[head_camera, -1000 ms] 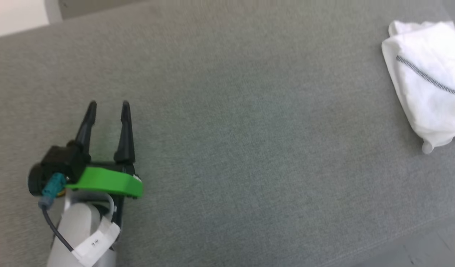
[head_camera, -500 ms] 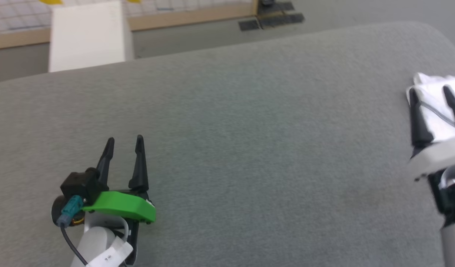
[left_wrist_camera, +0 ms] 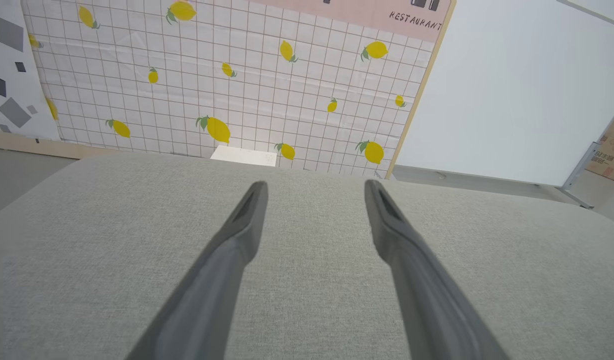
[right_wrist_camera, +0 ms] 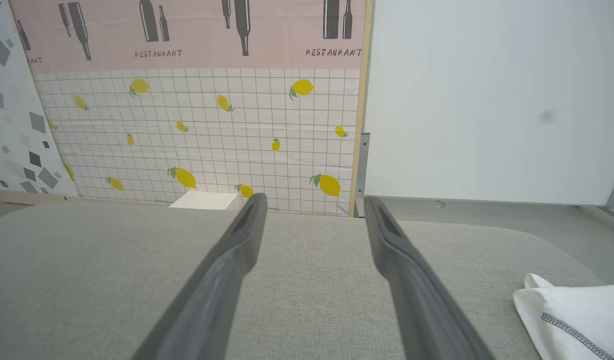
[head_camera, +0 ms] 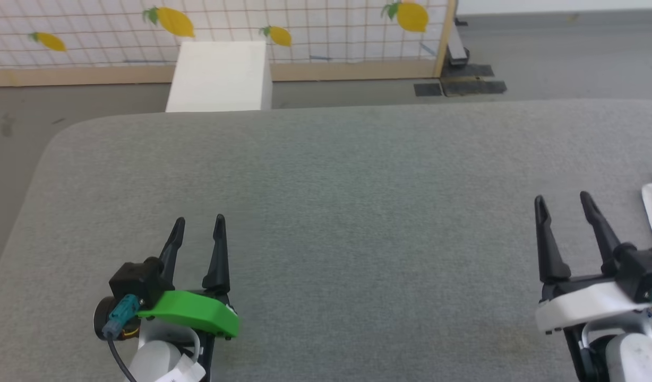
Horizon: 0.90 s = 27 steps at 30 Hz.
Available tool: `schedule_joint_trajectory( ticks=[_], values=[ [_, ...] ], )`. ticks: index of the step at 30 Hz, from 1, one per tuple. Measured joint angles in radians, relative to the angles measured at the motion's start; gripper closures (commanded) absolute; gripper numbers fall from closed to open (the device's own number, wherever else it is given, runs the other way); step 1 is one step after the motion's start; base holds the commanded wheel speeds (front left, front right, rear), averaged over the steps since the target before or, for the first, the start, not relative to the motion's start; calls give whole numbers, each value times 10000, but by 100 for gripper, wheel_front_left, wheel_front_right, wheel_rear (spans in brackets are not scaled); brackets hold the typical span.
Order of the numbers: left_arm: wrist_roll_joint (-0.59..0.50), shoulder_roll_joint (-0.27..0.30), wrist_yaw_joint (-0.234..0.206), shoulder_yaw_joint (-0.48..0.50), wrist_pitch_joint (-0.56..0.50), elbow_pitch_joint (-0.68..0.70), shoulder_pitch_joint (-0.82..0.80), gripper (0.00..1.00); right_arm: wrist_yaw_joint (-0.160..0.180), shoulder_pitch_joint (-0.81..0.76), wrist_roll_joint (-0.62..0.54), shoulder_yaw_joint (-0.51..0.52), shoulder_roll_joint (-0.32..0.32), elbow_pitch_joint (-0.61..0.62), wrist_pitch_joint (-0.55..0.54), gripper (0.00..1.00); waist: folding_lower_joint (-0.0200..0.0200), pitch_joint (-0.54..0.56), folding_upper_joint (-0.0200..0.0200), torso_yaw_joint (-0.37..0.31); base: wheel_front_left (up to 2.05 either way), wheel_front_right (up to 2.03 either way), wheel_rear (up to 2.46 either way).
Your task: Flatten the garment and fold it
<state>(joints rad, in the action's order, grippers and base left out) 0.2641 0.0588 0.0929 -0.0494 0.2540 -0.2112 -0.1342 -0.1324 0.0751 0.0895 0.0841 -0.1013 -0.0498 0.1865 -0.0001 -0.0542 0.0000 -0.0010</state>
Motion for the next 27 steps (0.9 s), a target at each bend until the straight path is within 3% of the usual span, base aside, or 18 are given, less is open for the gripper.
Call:
schedule_joint_trajectory(
  ticks=[10, 27],
  values=[
    [0, -35, -48, -71, 0, 77, 333, 0, 0, -930, -625, 136, 407, 416, 255, 0, 0, 351, 0, 344, 0, 0, 0],
    [211, -44, -228, -372, 0, 92, 417, 0, 0, -1277, -370, 240, 479, 587, 171, 0, 0, 309, 0, 315, 0, 0, 0]
  ],
)
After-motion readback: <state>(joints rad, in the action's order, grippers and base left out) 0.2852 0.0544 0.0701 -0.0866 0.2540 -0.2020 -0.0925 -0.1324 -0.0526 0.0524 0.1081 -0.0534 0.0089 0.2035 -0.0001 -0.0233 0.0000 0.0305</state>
